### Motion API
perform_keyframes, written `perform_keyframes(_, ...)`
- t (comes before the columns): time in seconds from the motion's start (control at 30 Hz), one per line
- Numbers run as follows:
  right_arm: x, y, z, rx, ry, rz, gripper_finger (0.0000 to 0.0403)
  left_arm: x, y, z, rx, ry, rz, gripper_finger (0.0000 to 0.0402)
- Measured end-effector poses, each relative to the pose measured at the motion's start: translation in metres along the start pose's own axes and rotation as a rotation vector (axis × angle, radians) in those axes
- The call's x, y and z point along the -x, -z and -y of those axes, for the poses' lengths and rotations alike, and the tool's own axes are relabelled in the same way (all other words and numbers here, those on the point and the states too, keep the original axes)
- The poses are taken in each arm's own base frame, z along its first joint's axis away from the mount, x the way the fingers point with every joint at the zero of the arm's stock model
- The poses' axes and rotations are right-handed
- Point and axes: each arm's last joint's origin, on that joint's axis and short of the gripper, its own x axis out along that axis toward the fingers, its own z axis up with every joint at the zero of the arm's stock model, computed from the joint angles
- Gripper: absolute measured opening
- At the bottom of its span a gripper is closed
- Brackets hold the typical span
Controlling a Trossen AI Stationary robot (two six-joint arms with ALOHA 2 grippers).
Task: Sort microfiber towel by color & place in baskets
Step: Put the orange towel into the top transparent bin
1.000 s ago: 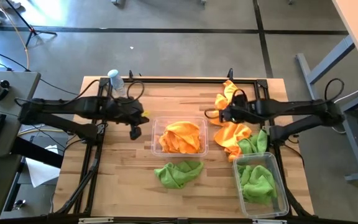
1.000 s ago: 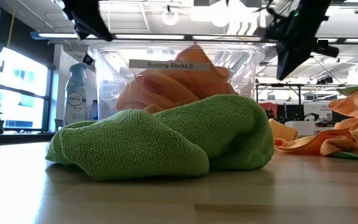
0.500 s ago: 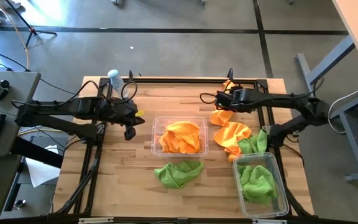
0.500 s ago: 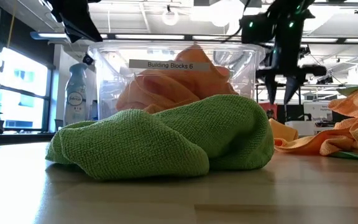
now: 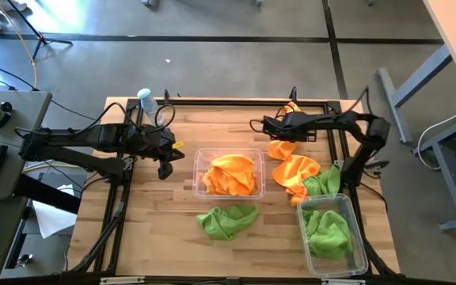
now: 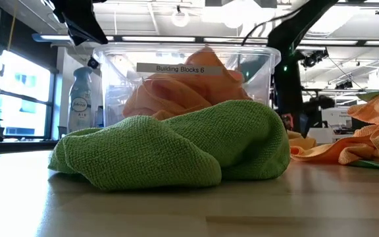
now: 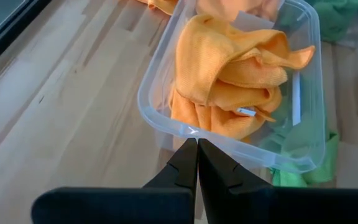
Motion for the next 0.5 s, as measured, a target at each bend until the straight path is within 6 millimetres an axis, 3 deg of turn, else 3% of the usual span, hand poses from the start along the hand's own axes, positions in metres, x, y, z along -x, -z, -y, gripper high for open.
perform_keyframes(0.23,-0.022,0.008,-0.016,0.141,-0.007,-0.047,0.0177,0.000,0.000,0.000,0.017,0.000,0.000,0.0000)
perform_keyframes(0.5,-0.021,0.011,-0.022,0.159,-0.051,-0.060,0.0016,0.000,0.000,0.000,0.043,0.001,0.003,0.0000)
